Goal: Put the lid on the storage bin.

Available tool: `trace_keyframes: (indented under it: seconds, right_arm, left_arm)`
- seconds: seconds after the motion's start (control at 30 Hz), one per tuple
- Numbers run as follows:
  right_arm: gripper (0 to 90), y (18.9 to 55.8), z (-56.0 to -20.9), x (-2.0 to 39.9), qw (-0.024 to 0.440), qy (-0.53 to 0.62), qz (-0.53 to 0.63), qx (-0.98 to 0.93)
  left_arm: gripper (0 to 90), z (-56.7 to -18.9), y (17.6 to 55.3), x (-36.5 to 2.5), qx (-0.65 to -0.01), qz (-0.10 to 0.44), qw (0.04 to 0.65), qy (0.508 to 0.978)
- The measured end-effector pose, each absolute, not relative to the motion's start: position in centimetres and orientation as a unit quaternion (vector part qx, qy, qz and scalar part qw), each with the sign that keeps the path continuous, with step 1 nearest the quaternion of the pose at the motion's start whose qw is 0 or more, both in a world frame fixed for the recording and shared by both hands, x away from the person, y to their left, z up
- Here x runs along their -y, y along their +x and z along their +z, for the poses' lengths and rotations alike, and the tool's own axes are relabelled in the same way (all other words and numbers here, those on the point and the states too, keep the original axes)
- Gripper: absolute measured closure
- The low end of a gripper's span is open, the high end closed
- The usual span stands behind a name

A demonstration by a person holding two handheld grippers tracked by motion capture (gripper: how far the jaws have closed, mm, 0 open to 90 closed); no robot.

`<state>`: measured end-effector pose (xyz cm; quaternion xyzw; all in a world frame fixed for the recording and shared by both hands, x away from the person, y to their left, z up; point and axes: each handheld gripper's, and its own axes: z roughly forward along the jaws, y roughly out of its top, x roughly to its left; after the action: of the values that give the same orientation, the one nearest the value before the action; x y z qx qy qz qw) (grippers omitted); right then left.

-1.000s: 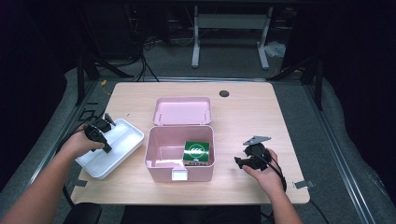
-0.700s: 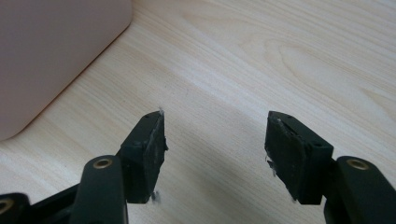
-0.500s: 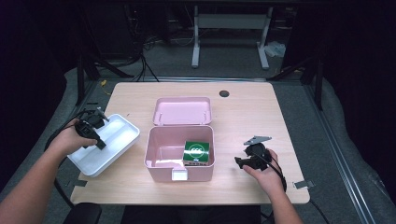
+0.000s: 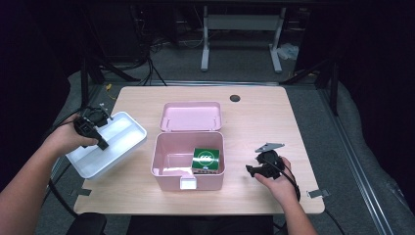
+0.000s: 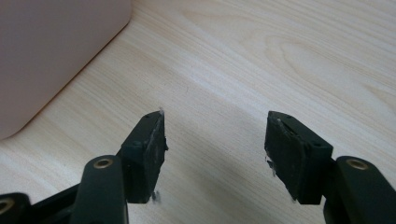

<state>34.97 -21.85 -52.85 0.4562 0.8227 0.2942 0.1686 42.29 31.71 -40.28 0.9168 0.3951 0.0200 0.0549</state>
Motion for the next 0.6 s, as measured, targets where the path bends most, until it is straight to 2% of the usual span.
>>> trace_keyframes:
  seconds: [0.6]
  right_arm:
    - [38.0, 35.0, -53.0, 21.9, 0.164, 0.457, 0.296, -0.823]
  left_arm:
    - [89.1, -37.2, 42.4, -29.4, -0.353, 0.032, 0.062, 0.933]
